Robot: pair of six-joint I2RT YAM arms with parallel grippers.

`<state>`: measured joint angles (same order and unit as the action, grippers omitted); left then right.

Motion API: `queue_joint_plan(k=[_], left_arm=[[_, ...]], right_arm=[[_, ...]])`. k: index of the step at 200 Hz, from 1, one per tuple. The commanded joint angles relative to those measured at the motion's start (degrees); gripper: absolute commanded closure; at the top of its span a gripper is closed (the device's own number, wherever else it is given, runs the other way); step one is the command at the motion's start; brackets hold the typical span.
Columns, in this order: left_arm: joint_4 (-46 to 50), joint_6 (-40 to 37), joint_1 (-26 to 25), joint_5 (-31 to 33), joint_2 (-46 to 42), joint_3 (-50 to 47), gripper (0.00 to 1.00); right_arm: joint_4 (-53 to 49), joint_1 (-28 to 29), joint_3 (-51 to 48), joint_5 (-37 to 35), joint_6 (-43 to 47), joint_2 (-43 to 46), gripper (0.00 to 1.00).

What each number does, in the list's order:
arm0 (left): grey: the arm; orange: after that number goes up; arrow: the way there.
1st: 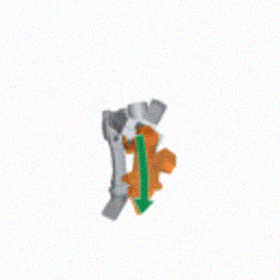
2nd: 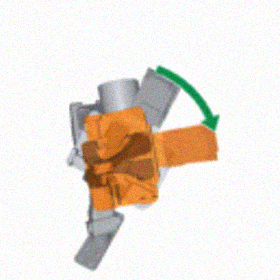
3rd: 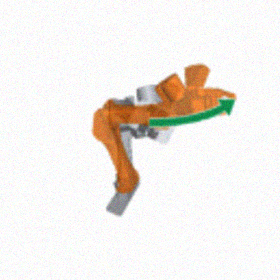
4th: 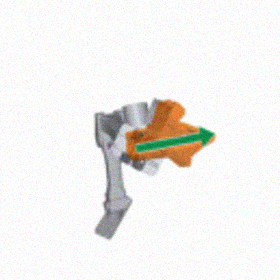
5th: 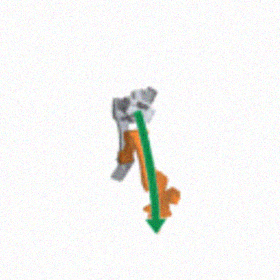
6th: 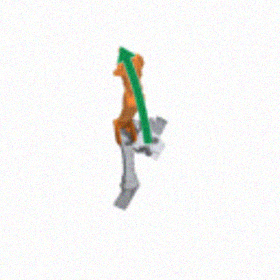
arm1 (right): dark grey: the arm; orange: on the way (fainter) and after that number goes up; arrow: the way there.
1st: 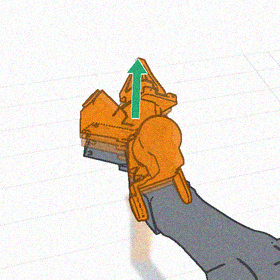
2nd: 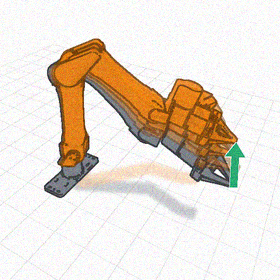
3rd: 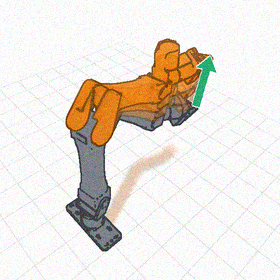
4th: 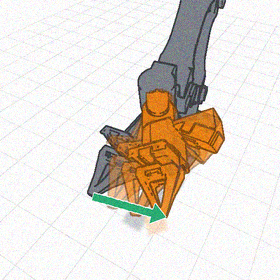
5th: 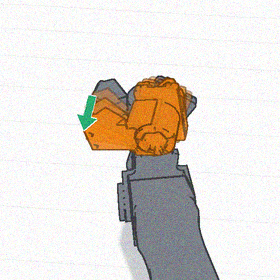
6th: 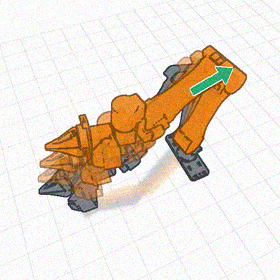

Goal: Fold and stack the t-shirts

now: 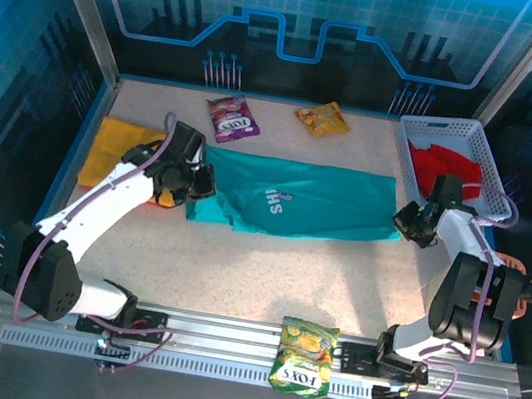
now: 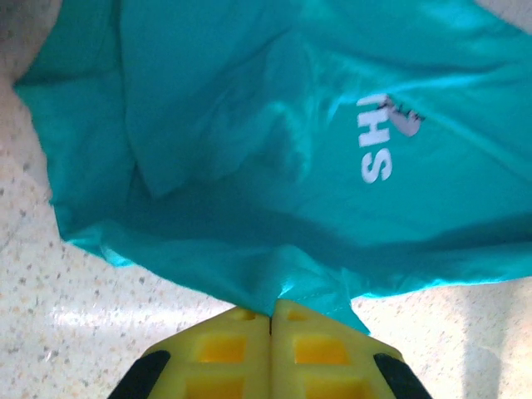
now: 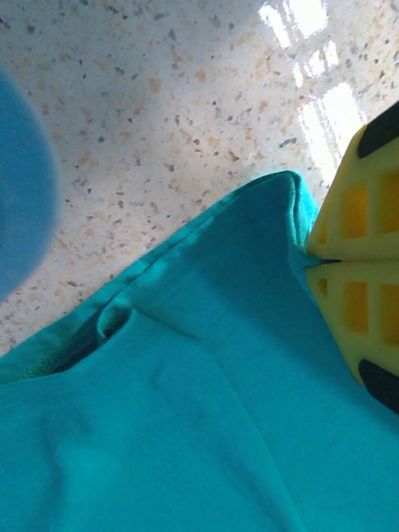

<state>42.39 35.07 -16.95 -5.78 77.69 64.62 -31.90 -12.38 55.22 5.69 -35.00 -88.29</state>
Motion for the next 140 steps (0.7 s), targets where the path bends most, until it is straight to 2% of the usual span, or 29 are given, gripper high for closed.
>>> queue_joint_plan(k=[1, 74, 140], left_arm=[[2.06, -4.8, 1.51, 1.45, 3.16, 5.44, 1.0], [3.53, -9.83, 3.92, 4.97, 15.08, 19.21, 1.0], [3.92, -11.5, 5.17, 5.53, 24.38, 26.95, 1.0]], right_arm=[[0.48, -0.97, 2.4, 1.59, -1.81, -2.58, 1.0], [1.82, -2.02, 4.95, 2.29, -3.6, -6.88, 1.0], [2.97, -2.12, 6.84, 2.39, -4.42, -10.33, 1.0]])
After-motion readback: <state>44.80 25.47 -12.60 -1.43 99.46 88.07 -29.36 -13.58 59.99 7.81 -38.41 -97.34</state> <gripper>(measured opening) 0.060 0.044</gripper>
